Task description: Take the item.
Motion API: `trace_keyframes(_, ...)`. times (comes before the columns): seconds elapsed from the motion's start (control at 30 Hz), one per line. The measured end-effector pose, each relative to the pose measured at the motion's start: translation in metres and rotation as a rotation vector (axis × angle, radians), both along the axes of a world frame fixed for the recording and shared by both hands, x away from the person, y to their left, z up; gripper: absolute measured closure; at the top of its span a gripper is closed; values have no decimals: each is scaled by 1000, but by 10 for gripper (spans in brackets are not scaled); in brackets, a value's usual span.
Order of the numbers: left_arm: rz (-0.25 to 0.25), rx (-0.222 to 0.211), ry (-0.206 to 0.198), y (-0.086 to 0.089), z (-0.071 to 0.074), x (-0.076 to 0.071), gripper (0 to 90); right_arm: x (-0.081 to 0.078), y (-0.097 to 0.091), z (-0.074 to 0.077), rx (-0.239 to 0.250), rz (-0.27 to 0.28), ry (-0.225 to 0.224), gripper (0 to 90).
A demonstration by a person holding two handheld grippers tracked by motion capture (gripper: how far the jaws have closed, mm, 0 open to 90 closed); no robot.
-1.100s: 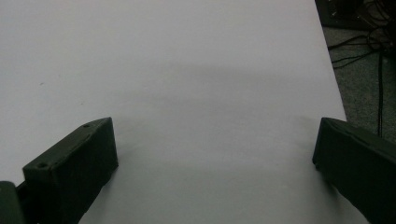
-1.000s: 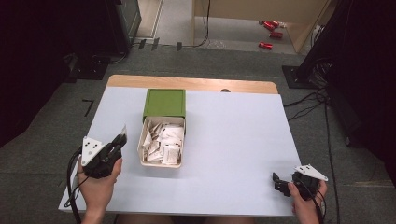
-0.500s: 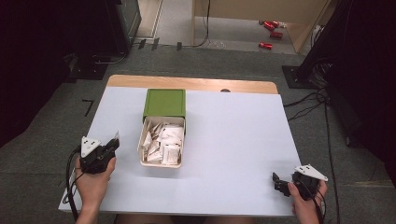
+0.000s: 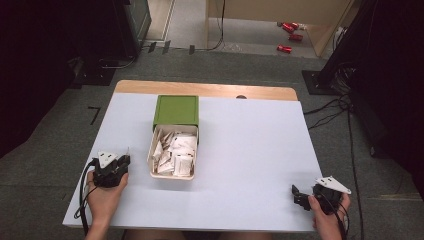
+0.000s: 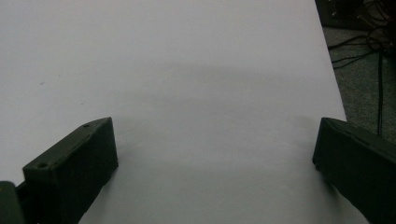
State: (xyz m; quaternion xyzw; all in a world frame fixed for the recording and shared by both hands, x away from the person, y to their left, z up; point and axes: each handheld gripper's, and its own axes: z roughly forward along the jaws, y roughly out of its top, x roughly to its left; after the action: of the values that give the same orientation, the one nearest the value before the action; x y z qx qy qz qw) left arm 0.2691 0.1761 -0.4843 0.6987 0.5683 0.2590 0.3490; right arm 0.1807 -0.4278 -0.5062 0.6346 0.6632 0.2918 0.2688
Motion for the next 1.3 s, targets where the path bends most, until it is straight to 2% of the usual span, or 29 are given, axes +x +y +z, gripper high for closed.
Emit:
trace_keyframes(0.23, -21, 2, 15, -4, -2, 0, 705, 0, 0, 0, 0, 0, 0, 0)
trace_keyframes(0.4, -42, -34, 31, -3, 1, 0, 634, 0, 0, 0, 0, 1, 1, 0)
trace_keyframes(0.77, -50, -86, -8, -4, 18, -4, 554, 0, 0, 0, -2, 1, 0, 0)
trace_keyframes(1.3, -64, -151, -92, -5, 52, -17, 569, 0, 0, 0, -2, 1, 1, 0)
